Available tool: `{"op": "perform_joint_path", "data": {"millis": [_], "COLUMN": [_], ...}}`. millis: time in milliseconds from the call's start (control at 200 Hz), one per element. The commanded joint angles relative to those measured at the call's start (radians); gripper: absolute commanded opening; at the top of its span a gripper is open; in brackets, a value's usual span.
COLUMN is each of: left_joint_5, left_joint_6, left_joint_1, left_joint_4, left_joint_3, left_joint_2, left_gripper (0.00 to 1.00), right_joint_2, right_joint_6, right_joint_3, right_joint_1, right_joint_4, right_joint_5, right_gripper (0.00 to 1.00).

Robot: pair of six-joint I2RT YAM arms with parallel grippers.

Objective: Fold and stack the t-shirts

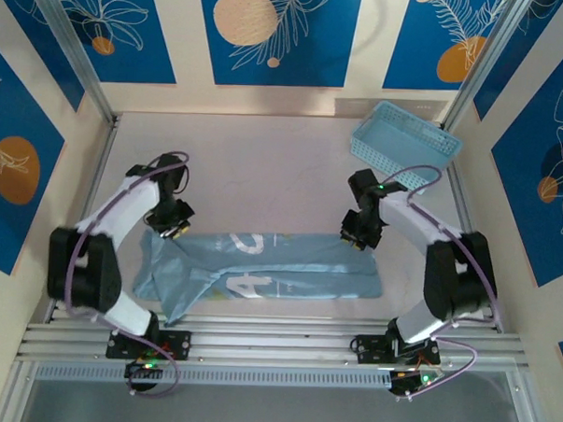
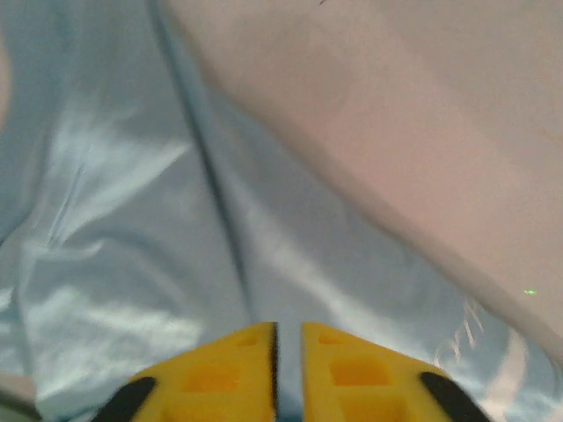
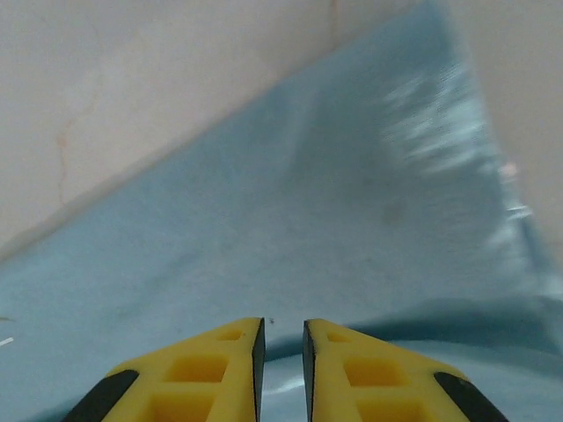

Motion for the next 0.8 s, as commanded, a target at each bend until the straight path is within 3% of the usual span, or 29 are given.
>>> {"op": "perform_joint_path", "data": {"millis": [0, 100, 245, 520, 650, 720, 795], "left_joint_5": [0.0, 0.008, 0.134, 0.182, 0.112, 0.052, 0.028], "left_joint_6": [0.063, 0.105, 0.161, 0.243, 0.277, 0.293, 0.309], "left_joint_1": [0.029, 0.059, 0.075, 0.073, 0.073, 0.076, 0.09], "left_joint_4": [-0.002, 0.027, 0.117, 0.083, 0.029, 0.024, 0.065], "left_joint_3": [0.042, 0.037, 0.116, 0.587, 0.665, 0.619, 0.517], "left_joint_2": [0.133, 0.22, 0.366, 0.622, 0.577, 0.498, 0.406], "left_gripper": [0.08, 0.07, 0.06, 0.06, 0.15, 0.26, 0.29], "right_joint_2": [0.121, 0.25, 0.381, 0.622, 0.637, 0.595, 0.538], "right_joint_6": [0.053, 0.048, 0.034, -0.036, -0.138, -0.2, -0.242], "right_joint_3": [0.033, 0.115, 0.252, 0.66, 0.779, 0.773, 0.74], "right_joint_1": [-0.012, -0.04, -0.094, -0.202, -0.21, -0.195, -0.172], "right_joint_4": [0.003, -0.057, -0.095, -0.192, -0.18, -0.143, -0.116], "right_joint_5": [-0.093, -0.052, -0.03, -0.031, -0.018, -0.024, -0.037], "right_gripper": [0.22, 0.22, 0.22, 0.21, 0.25, 0.31, 0.36]}}
